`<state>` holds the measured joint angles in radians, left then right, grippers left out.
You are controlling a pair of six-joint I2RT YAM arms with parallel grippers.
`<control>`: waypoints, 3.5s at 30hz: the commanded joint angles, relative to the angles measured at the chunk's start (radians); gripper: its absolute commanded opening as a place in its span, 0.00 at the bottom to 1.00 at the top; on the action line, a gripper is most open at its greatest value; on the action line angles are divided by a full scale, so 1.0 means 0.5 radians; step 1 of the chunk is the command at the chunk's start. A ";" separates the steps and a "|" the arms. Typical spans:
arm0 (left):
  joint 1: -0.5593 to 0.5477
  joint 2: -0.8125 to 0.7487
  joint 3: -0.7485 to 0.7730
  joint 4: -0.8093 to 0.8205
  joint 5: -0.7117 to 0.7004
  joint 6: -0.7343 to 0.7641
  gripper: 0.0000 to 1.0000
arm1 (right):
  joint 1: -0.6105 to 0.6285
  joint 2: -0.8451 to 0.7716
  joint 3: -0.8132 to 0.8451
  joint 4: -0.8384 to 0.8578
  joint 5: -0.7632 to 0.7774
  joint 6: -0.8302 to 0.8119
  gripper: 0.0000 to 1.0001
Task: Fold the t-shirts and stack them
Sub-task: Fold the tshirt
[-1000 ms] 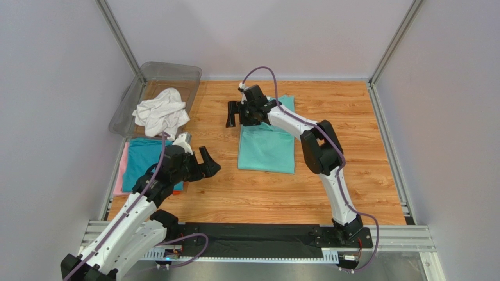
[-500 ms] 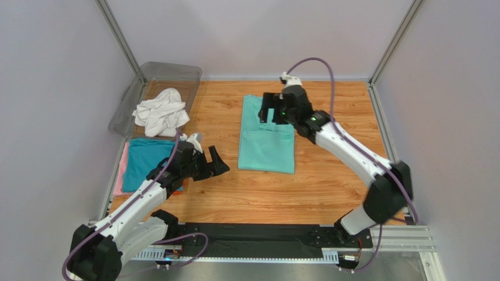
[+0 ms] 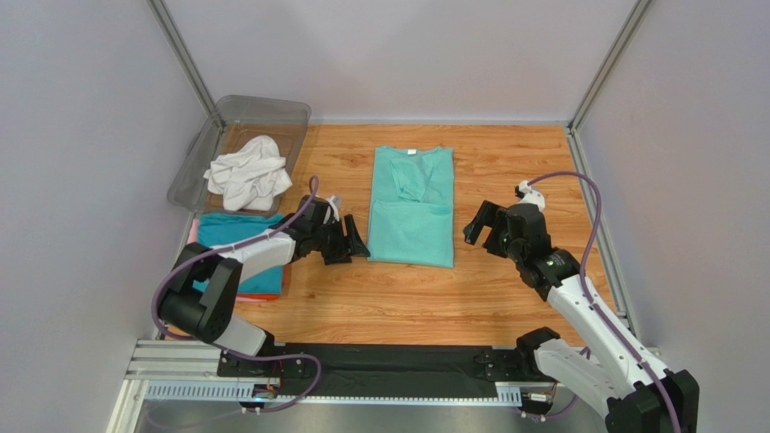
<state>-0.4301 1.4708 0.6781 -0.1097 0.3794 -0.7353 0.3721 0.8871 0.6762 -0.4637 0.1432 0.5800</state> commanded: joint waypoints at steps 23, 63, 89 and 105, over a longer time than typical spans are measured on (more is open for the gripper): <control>-0.063 0.482 0.166 0.094 0.085 0.056 0.00 | -0.097 0.538 -0.012 -0.021 -0.583 -0.016 0.74; -0.201 -0.394 -0.178 -0.247 -0.074 -0.005 0.00 | 0.102 0.528 -0.144 -0.045 -1.216 -0.172 0.00; -0.416 -1.543 0.070 -0.891 -0.581 -0.223 0.00 | 0.188 -0.087 0.424 -0.898 -1.223 -0.003 0.00; -0.358 -0.819 0.647 -0.858 -0.885 0.050 0.00 | -0.177 0.410 0.728 -0.726 -1.228 -0.218 0.00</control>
<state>-0.6350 1.0077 0.9550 -0.5488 -0.0086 -0.7654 0.3138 1.0580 0.9848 -0.8547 -0.4706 0.5217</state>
